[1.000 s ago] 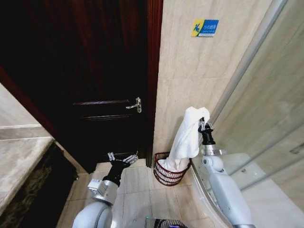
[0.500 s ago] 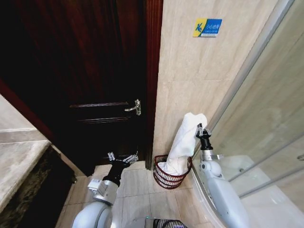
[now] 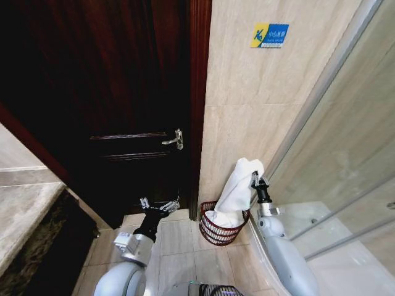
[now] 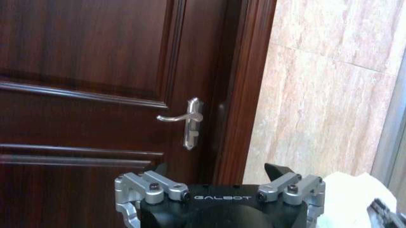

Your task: Discard the used towel into the hamper.

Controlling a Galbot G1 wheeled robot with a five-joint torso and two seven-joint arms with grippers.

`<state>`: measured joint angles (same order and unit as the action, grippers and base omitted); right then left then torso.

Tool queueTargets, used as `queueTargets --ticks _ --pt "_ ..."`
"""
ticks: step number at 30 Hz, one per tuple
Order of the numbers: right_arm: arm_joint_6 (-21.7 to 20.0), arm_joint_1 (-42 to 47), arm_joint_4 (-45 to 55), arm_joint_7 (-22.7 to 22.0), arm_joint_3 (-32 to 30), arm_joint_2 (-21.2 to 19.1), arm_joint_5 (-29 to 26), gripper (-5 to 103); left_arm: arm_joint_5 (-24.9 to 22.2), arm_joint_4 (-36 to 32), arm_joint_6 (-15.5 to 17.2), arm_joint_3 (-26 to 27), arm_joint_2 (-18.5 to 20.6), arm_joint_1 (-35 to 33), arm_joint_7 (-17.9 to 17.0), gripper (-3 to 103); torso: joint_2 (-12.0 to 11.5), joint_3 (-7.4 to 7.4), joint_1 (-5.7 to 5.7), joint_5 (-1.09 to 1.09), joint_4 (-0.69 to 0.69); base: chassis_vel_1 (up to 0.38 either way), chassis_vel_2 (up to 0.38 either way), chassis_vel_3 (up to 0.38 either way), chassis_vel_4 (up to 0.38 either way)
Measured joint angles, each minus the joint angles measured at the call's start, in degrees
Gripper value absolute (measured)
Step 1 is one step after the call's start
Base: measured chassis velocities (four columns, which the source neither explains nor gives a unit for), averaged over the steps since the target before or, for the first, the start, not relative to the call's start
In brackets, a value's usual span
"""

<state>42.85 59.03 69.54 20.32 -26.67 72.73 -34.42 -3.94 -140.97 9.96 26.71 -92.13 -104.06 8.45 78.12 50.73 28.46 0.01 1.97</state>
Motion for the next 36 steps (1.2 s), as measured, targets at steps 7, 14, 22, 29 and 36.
queueTargets --ticks 7,14,22,29,36 --pt "1.1 0.5 -3.5 0.4 0.9 0.1 -0.5 7 0.0 0.0 0.0 0.0 0.0 0.0 0.0 100 0.0 0.0 0.0 0.0 0.0 0.0 0.0 0.0 0.0" --pt "1.1 0.6 -5.9 0.5 1.5 0.0 -0.4 7 0.0 0.0 0.0 0.0 0.0 0.0 0.0 100 0.0 0.0 0.0 0.0 0.0 0.0 0.0 0.0 0.0" --pt "-0.3 0.4 -9.2 0.5 1.9 0.8 0.5 7 0.0 0.0 0.0 0.0 0.0 0.0 0.0 100 0.0 0.0 0.0 -0.01 0.0 0.0 0.0 0.0 0.0" --pt "-4.3 -0.5 -13.2 0.9 3.7 1.4 0.0 7 0.0 0.0 0.0 0.0 0.0 0.0 0.0 100 0.0 0.0 0.0 0.0 0.0 0.0 0.0 0.0 0.0" --pt "-5.9 -1.7 -15.3 2.9 3.7 2.2 1.7 7 0.0 0.0 0.0 0.0 0.0 0.0 0.0 100 0.0 0.0 0.0 -0.01 0.0 0.0 0.0 0.0 0.0"
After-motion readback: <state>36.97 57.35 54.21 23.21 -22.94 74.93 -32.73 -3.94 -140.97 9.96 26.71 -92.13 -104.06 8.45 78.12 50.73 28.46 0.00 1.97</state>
